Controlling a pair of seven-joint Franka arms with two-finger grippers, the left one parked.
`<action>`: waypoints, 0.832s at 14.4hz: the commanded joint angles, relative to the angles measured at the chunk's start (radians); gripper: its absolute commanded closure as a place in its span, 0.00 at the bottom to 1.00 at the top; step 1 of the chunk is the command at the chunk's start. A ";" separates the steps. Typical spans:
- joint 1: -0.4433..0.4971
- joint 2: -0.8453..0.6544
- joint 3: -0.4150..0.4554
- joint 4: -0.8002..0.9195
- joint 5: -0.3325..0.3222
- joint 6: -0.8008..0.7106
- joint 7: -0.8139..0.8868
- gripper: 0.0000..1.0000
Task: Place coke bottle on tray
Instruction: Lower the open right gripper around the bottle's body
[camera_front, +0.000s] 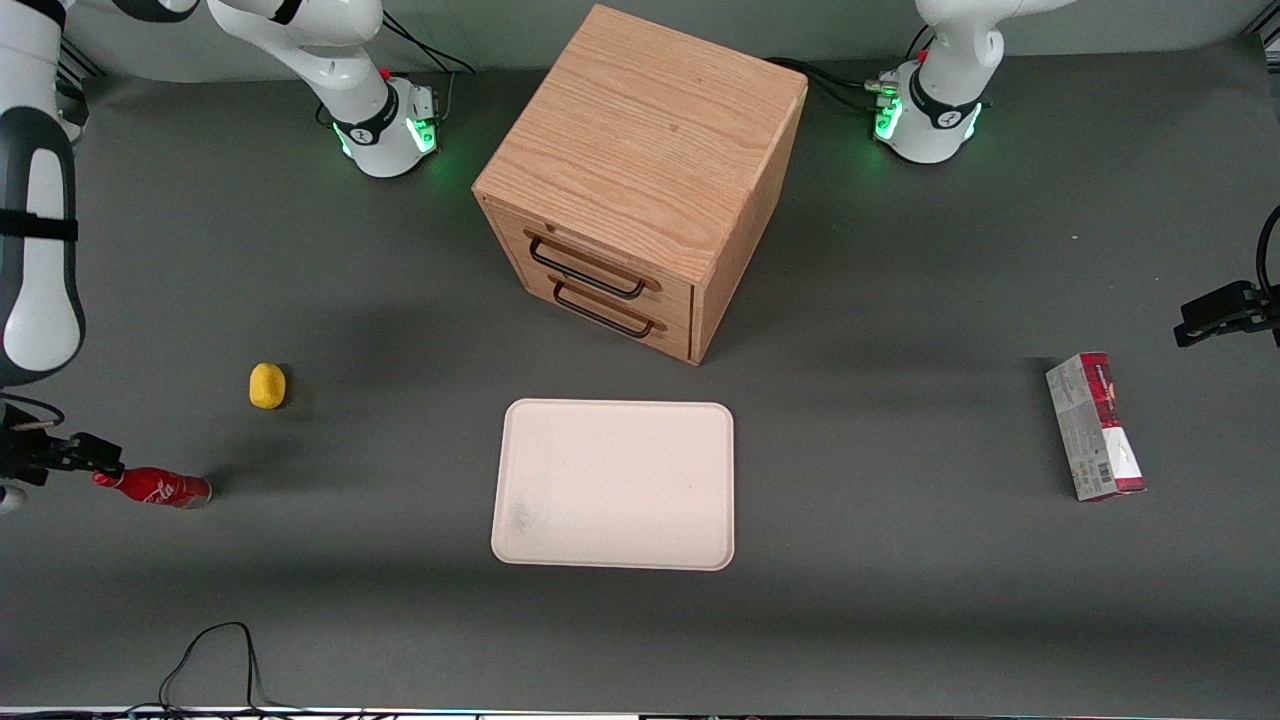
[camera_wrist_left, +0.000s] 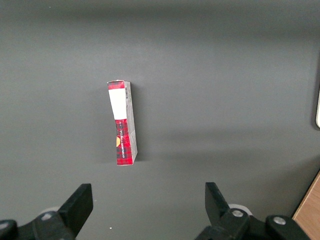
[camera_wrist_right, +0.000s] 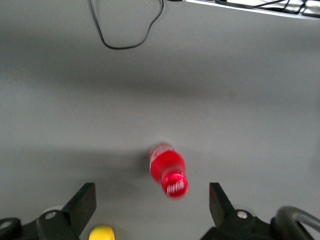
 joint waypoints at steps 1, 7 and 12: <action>-0.008 0.052 -0.008 -0.044 0.106 0.110 -0.094 0.00; -0.011 0.079 -0.010 -0.101 0.120 0.203 -0.141 0.00; -0.008 0.072 -0.034 -0.103 0.118 0.187 -0.148 0.01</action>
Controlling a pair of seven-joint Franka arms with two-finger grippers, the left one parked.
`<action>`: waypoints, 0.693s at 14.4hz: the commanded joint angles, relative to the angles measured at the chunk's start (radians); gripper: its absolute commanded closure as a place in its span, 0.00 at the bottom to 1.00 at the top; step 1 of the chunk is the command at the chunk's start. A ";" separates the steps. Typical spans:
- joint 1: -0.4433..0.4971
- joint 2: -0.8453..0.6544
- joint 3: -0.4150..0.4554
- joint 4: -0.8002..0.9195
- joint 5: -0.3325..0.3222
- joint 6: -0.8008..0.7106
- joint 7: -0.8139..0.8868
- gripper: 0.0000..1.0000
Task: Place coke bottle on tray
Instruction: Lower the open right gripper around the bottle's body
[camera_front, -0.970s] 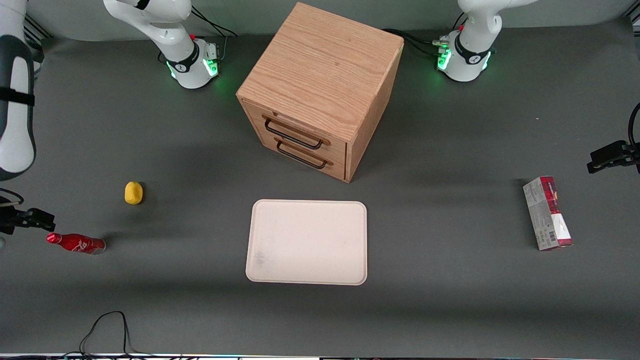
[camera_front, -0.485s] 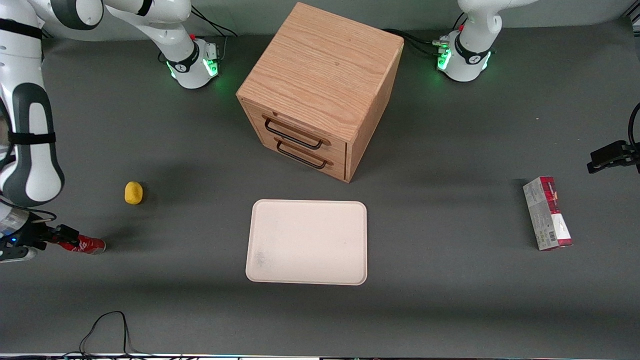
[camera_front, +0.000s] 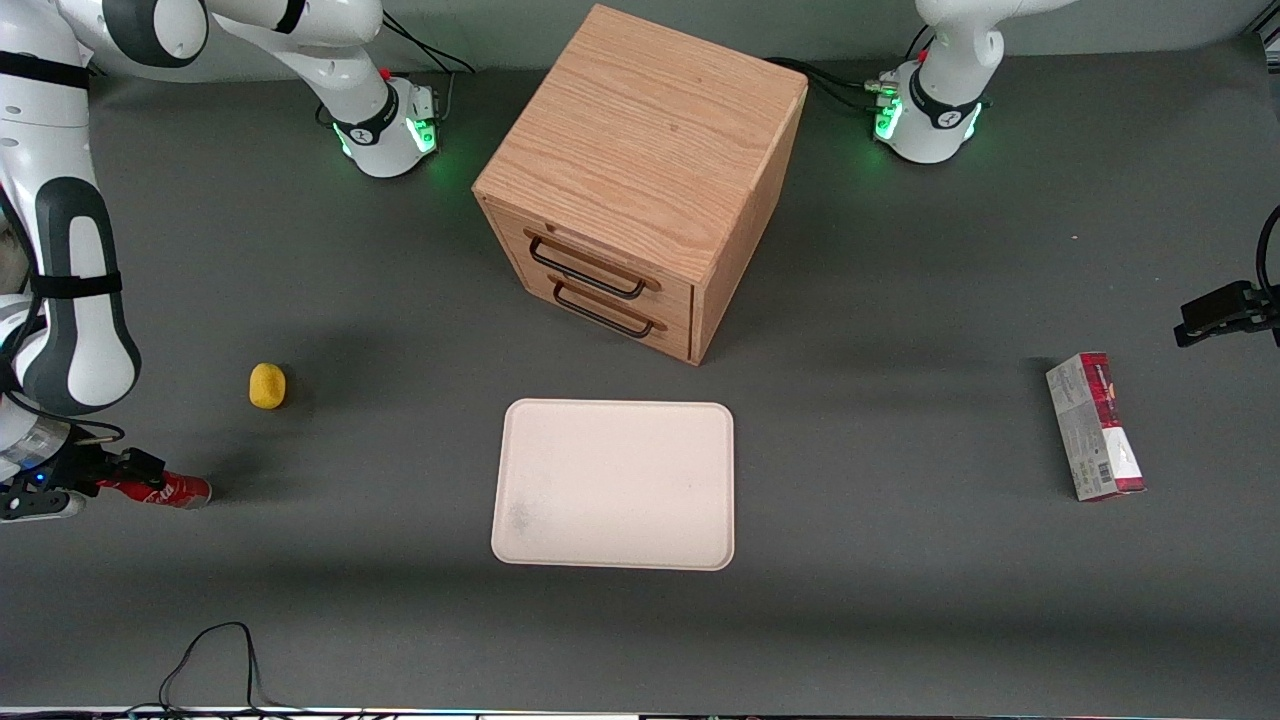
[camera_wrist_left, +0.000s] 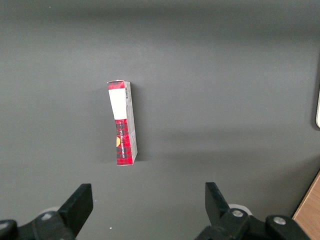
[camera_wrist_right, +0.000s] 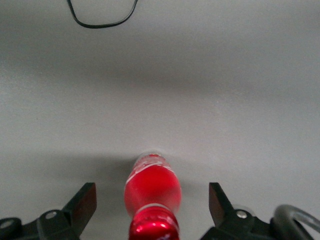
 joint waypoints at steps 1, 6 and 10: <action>0.005 -0.024 -0.019 -0.020 0.030 -0.008 -0.057 0.02; 0.011 -0.020 -0.018 -0.009 0.032 -0.027 -0.039 0.75; 0.019 -0.021 -0.008 -0.004 0.035 -0.025 -0.039 1.00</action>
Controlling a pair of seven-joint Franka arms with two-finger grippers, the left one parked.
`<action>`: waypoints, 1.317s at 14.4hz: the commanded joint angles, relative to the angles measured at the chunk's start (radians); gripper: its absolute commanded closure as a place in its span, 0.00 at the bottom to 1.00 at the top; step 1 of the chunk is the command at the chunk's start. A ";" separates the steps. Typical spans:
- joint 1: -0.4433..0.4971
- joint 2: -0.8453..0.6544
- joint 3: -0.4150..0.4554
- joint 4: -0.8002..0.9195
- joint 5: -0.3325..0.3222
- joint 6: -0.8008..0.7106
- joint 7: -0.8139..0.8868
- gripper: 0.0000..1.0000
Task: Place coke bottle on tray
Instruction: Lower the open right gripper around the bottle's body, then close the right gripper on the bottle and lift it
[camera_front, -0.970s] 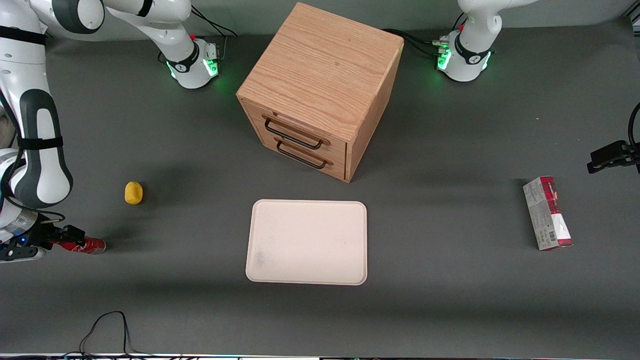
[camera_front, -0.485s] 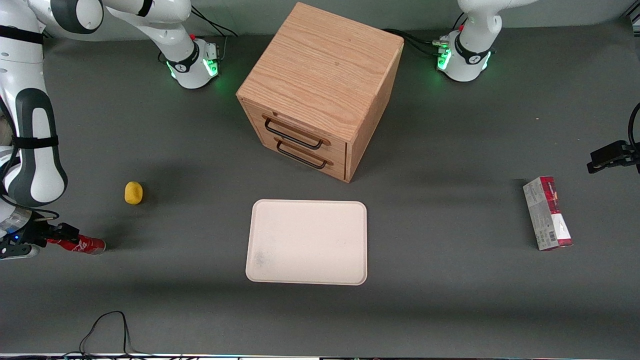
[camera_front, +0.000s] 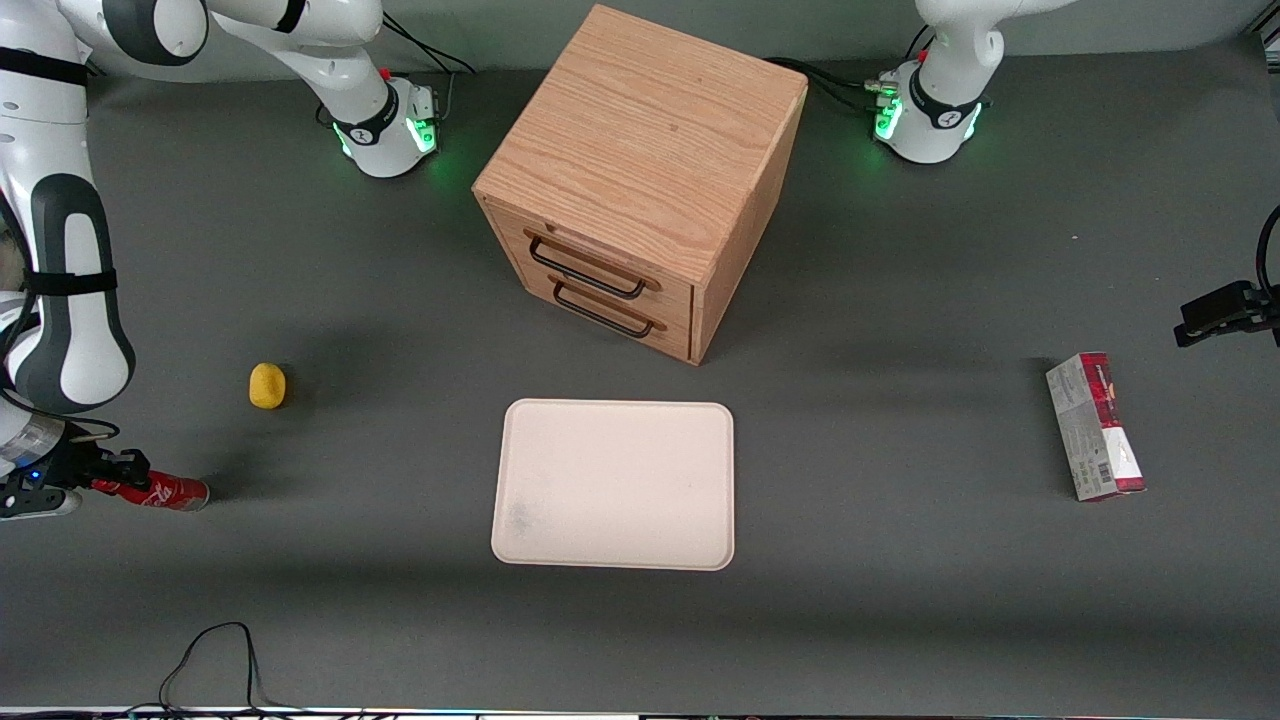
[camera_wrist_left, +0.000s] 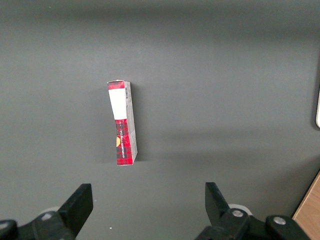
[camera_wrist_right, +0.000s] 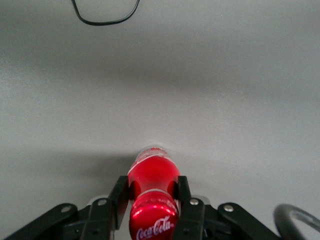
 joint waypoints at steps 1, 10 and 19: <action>0.009 -0.016 0.002 0.009 0.030 -0.005 -0.015 1.00; 0.102 -0.076 0.020 0.365 -0.136 -0.493 0.294 1.00; 0.171 -0.131 0.398 0.680 -0.317 -0.908 0.805 1.00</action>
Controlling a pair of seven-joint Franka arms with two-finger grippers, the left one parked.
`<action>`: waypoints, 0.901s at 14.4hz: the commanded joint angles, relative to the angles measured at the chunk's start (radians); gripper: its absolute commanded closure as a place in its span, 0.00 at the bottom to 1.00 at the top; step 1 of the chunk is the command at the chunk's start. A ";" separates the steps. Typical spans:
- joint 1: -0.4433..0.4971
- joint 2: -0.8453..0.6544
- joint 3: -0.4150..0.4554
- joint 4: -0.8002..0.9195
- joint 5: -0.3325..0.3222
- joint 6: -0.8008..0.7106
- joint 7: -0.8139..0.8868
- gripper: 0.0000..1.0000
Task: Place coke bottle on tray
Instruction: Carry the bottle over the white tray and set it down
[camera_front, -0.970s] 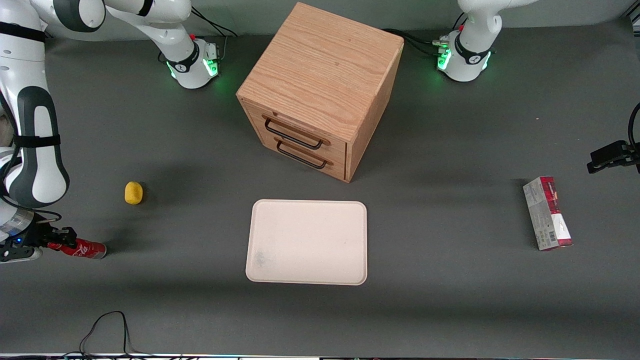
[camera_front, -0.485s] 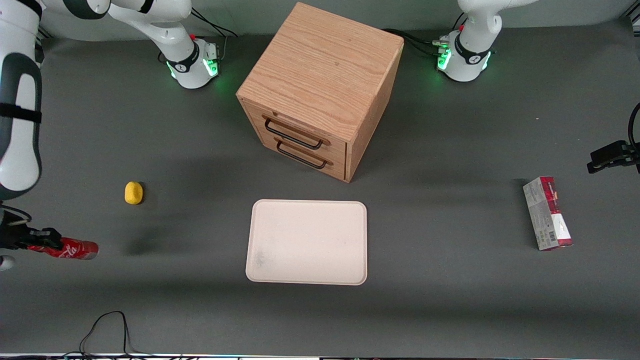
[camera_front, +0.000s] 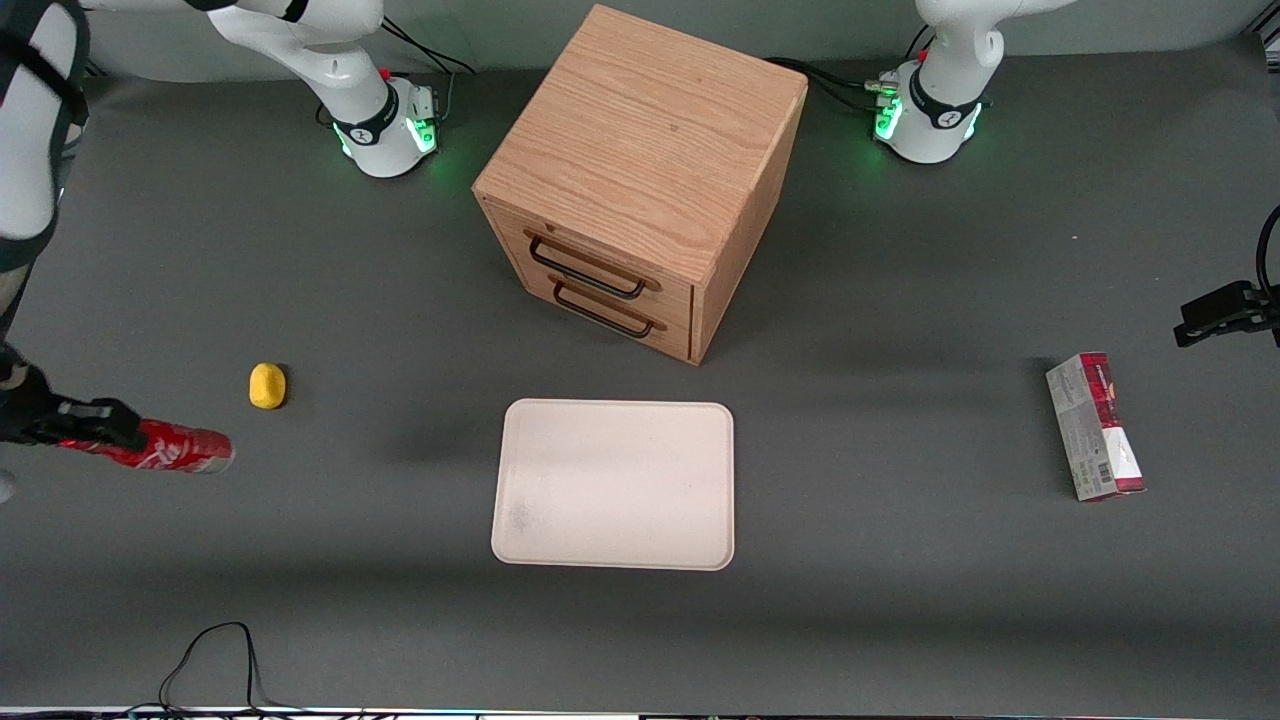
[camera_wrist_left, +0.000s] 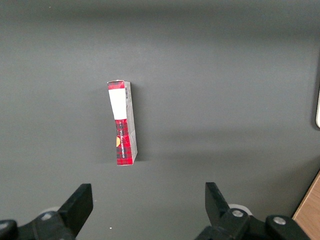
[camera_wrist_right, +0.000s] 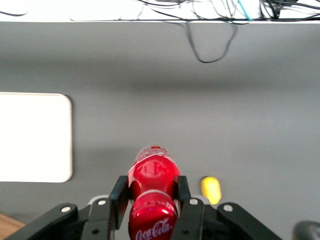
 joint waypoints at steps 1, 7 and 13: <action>0.013 0.005 0.207 0.015 -0.116 -0.008 0.246 1.00; 0.133 0.135 0.310 -0.144 -0.156 0.369 0.515 1.00; 0.170 0.306 0.309 -0.221 -0.275 0.614 0.524 1.00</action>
